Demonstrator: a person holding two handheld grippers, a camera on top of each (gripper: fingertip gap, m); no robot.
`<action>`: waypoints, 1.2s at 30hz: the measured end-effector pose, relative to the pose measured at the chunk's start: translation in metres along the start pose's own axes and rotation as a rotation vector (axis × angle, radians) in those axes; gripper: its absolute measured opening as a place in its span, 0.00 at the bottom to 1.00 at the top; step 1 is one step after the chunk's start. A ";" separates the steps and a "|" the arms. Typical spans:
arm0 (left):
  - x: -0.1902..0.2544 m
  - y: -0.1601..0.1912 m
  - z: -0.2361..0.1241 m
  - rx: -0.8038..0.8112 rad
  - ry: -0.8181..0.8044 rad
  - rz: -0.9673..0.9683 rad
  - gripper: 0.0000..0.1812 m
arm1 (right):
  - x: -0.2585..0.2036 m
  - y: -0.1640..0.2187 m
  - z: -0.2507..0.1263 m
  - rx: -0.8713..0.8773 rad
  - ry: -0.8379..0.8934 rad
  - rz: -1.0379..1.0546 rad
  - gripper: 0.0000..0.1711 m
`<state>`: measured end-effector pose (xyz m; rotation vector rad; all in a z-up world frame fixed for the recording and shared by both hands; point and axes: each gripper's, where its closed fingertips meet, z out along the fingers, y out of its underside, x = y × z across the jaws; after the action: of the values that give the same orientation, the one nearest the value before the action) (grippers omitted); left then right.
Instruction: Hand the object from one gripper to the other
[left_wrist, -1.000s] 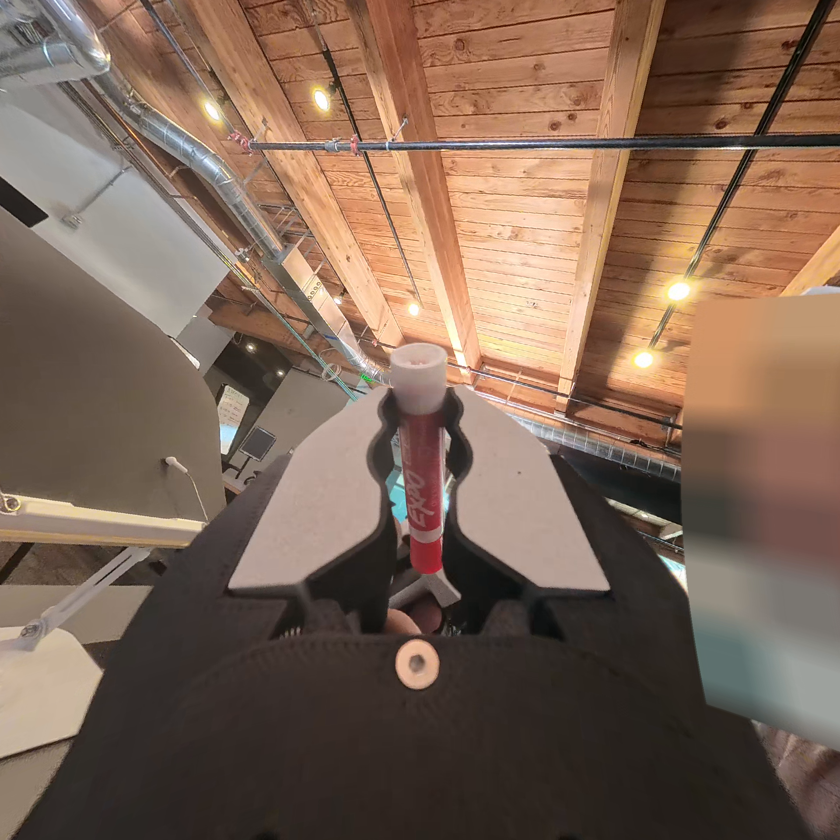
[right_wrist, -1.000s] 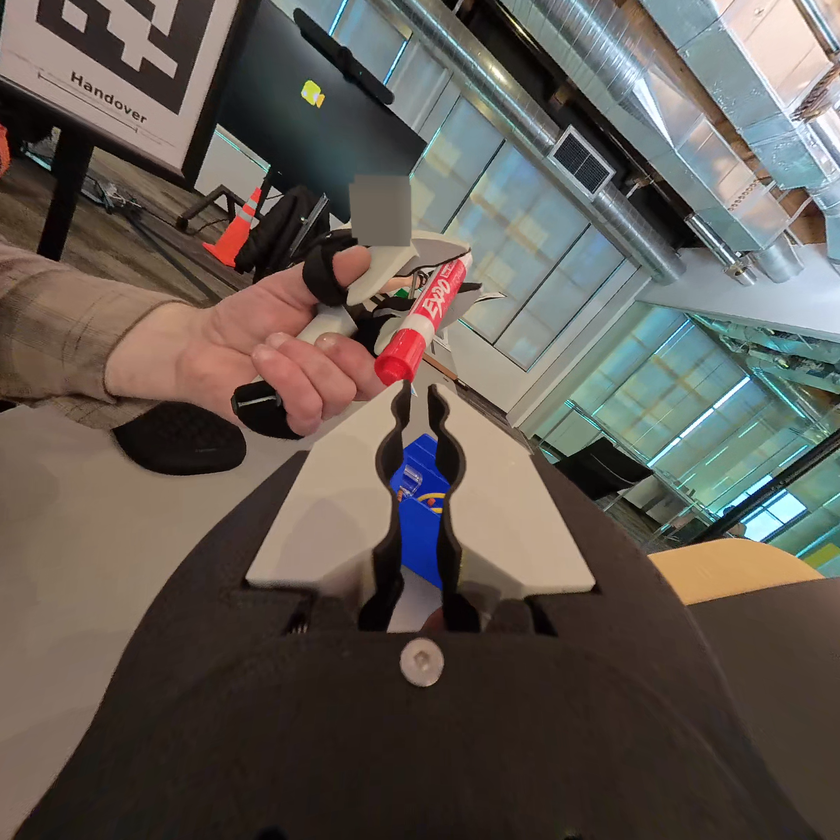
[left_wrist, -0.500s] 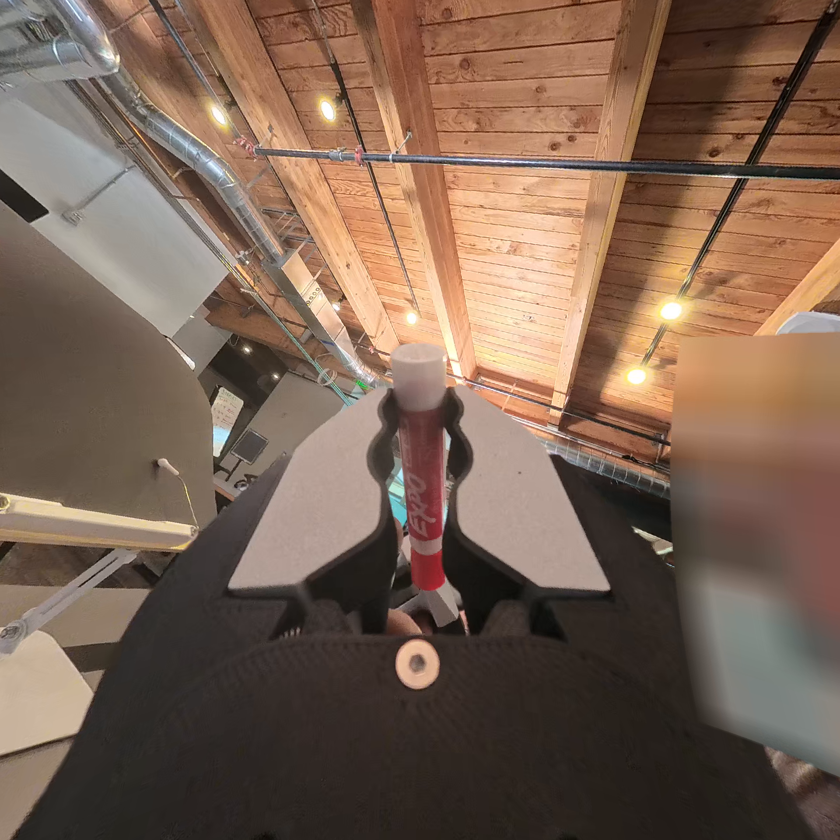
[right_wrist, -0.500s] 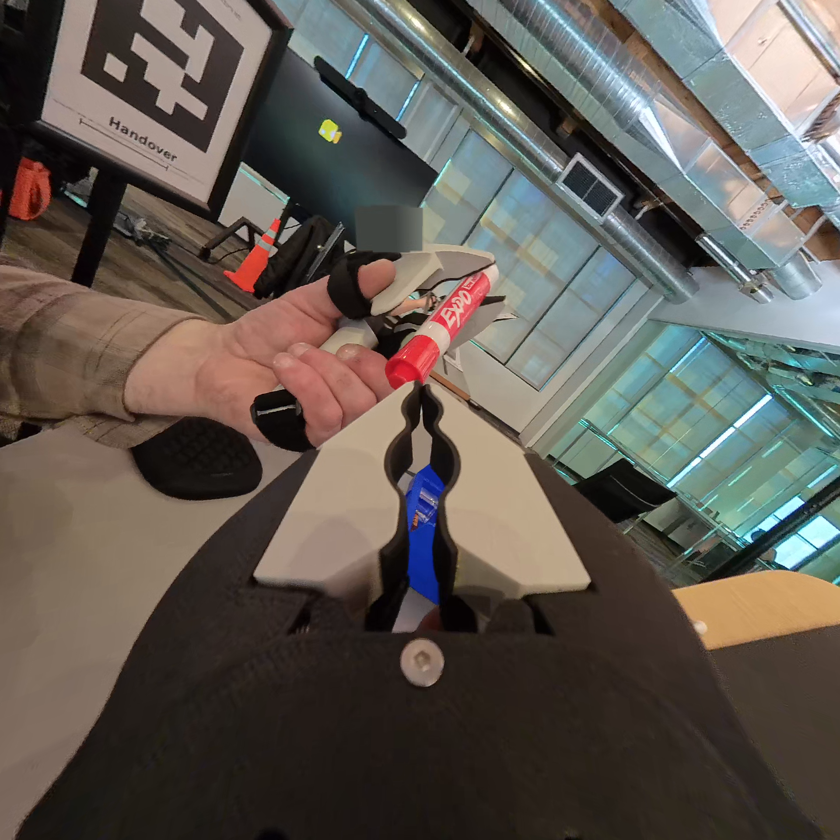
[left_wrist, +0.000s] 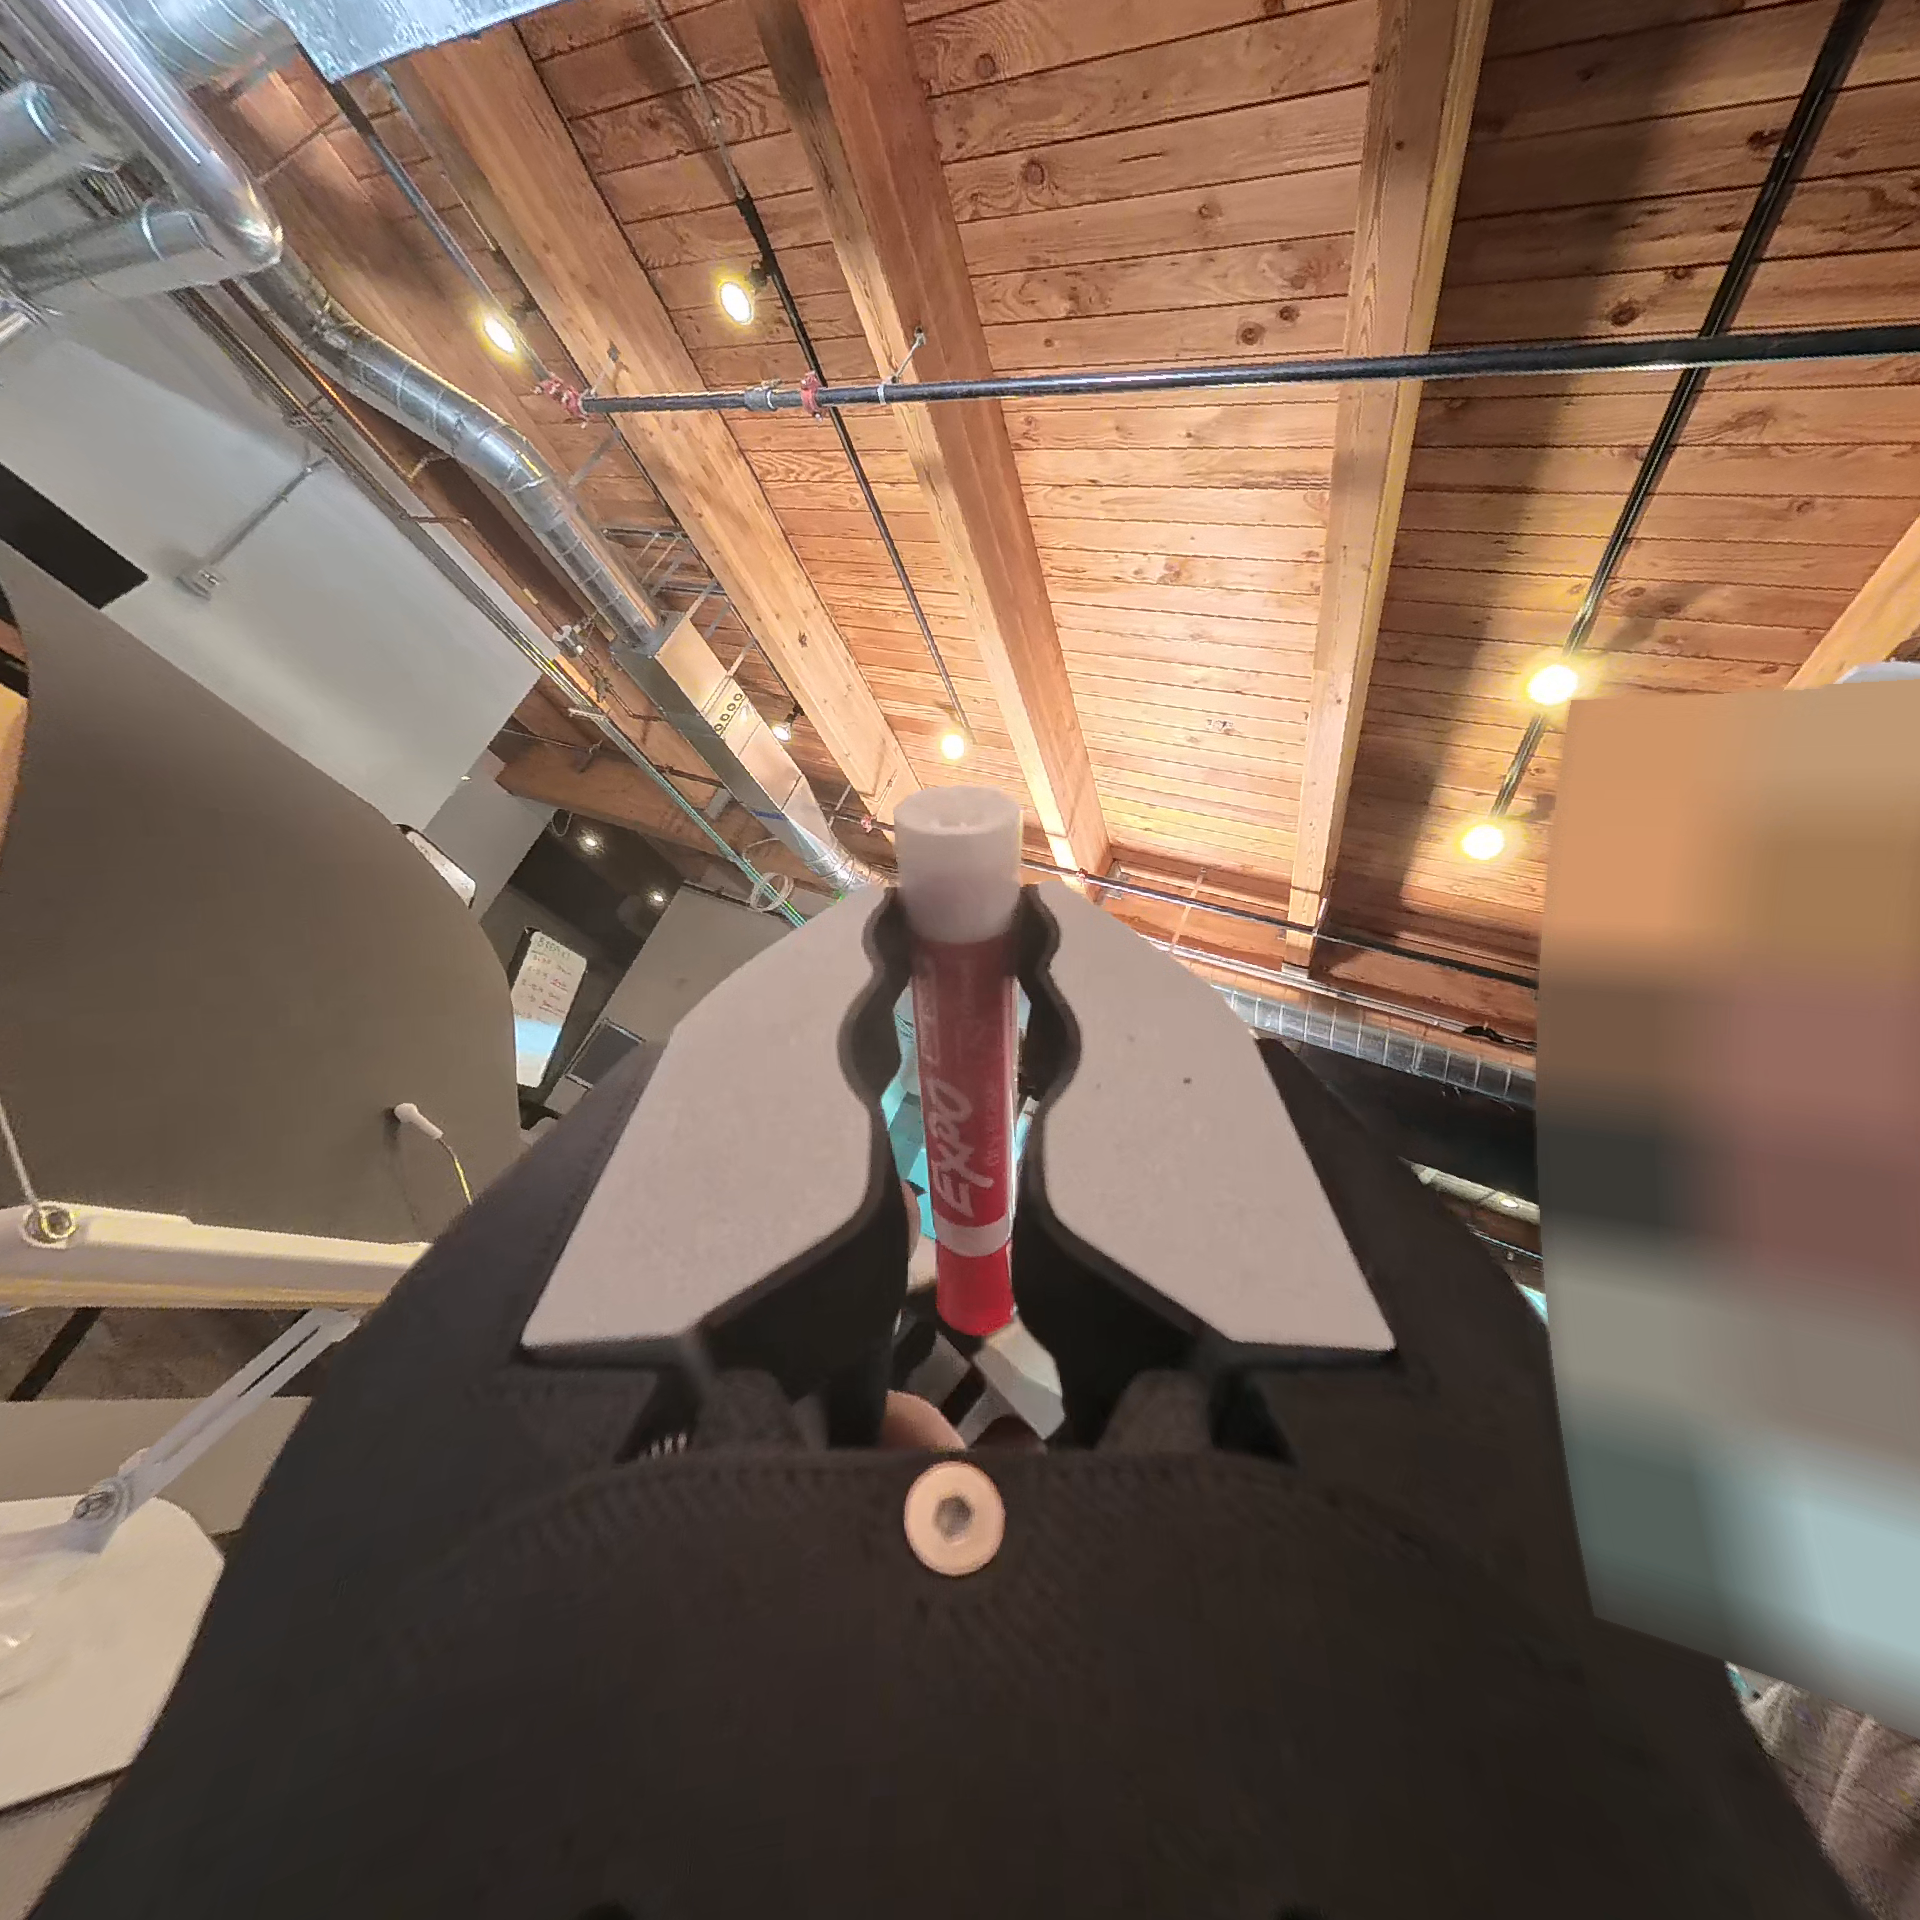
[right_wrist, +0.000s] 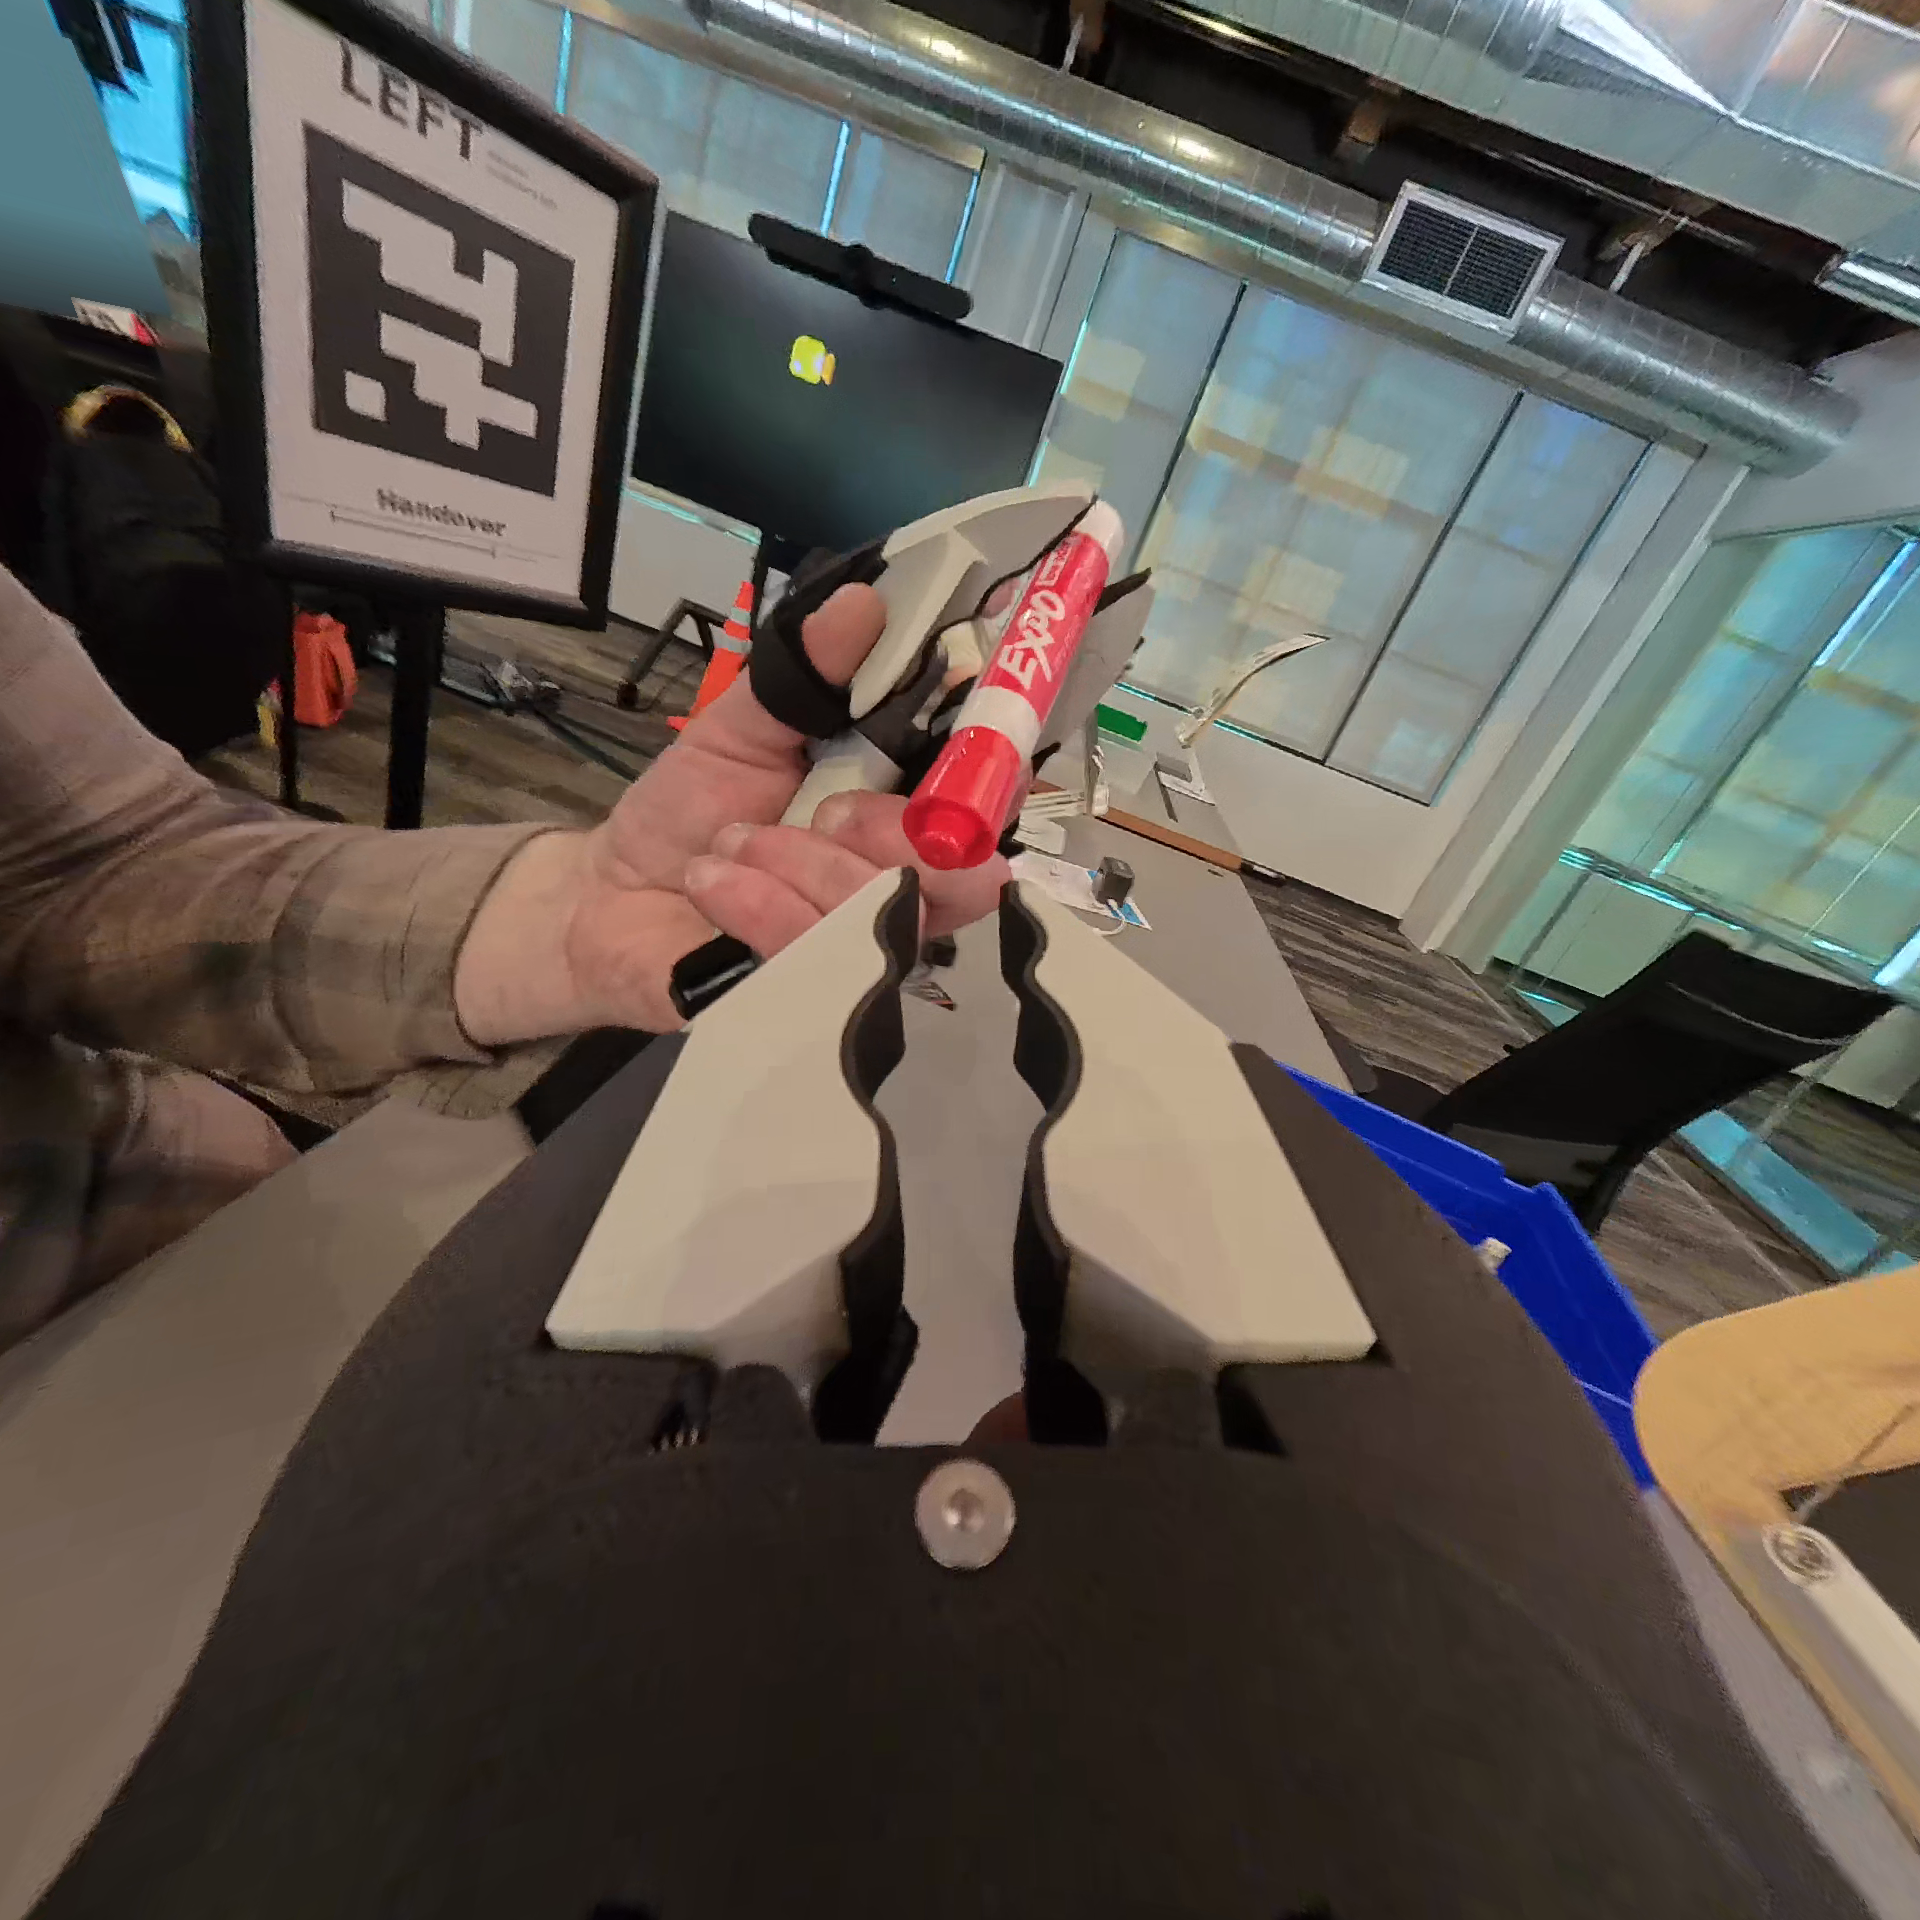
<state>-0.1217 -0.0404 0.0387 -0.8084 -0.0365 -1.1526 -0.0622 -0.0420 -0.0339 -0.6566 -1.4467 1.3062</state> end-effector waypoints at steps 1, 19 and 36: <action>0.000 0.000 0.000 -0.002 -0.004 0.010 0.11 | -0.001 -0.001 0.000 0.004 -0.009 0.016 0.08; 0.008 0.009 0.002 -0.067 -0.001 0.183 0.11 | -0.004 0.007 0.003 -0.048 -0.055 0.114 0.10; 0.013 0.023 0.005 -0.178 0.036 0.259 0.11 | -0.008 0.015 0.000 -0.053 -0.137 0.246 0.09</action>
<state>-0.0951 -0.0440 0.0355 -0.9201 0.1984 -0.9330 -0.0625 -0.0454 -0.0502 -0.8137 -1.5519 1.5324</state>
